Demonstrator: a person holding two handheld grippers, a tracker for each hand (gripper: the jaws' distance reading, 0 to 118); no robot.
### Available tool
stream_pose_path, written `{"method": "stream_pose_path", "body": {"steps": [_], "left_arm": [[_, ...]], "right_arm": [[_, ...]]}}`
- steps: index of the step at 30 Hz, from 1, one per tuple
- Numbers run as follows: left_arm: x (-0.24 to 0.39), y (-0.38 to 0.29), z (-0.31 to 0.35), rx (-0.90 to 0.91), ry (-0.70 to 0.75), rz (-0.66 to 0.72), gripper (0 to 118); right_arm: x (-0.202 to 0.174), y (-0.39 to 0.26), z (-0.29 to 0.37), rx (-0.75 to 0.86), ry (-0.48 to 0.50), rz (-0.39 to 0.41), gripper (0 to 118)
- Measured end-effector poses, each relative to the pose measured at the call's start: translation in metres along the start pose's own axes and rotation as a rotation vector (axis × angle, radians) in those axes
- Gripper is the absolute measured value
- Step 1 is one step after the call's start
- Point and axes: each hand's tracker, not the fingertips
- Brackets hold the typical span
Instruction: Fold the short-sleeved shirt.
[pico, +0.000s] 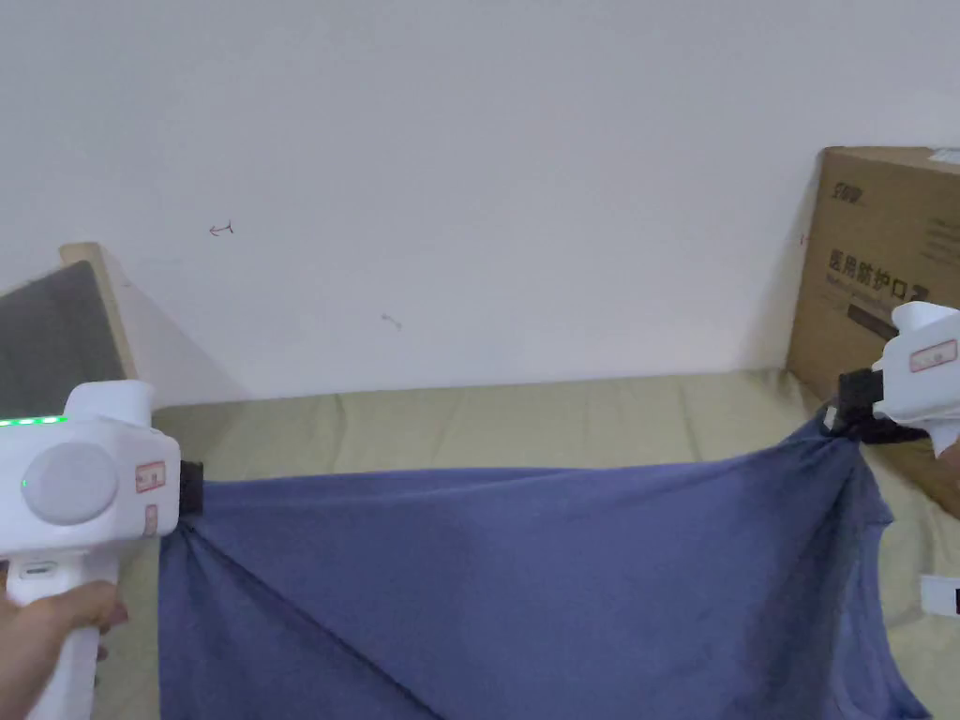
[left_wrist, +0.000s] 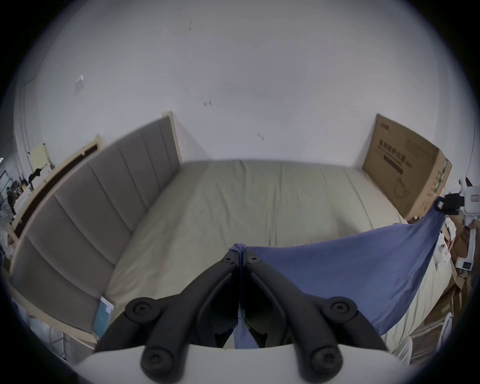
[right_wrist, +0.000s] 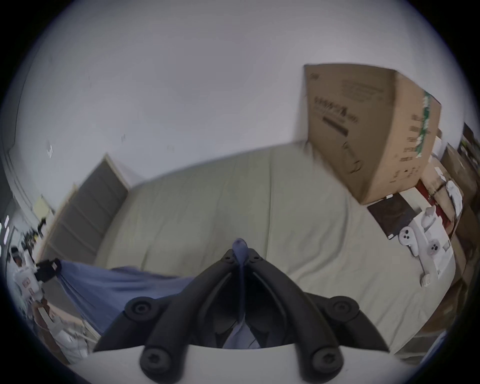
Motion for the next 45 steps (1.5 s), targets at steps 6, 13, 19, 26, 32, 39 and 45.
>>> {"method": "stream_pose_path", "body": {"steps": [6,13,19,26,32,39,45], "left_arm": [[-0.004,0.067,0.016,0.063,-0.054,0.026,0],[-0.005,0.149,0.001,0.152,0.007,0.008,0],[-0.007,0.228,-0.026,0.24,0.106,-0.011,0],[-0.016,0.303,-0.04,0.374,0.176,-0.048,0],[-0.023,0.314,-0.05,0.463,0.209,0.026,0],[-0.017,0.248,-0.13,0.312,0.233,-0.056,0],[-0.006,0.131,-0.25,0.01,0.239,-0.07,0]], "right_arm": [[-0.002,0.04,0.044,0.097,0.032,-0.066,1],[-0.04,0.122,0.044,0.198,0.094,-0.159,1],[-0.083,0.205,0.024,0.273,0.117,-0.13,1],[-0.125,0.281,0.015,0.373,0.134,-0.095,1],[-0.145,0.266,0.009,0.4,0.134,-0.045,1],[-0.128,0.215,-0.066,0.263,0.074,0.029,1],[-0.1,0.128,-0.186,0.013,-0.012,0.021,1]]}}
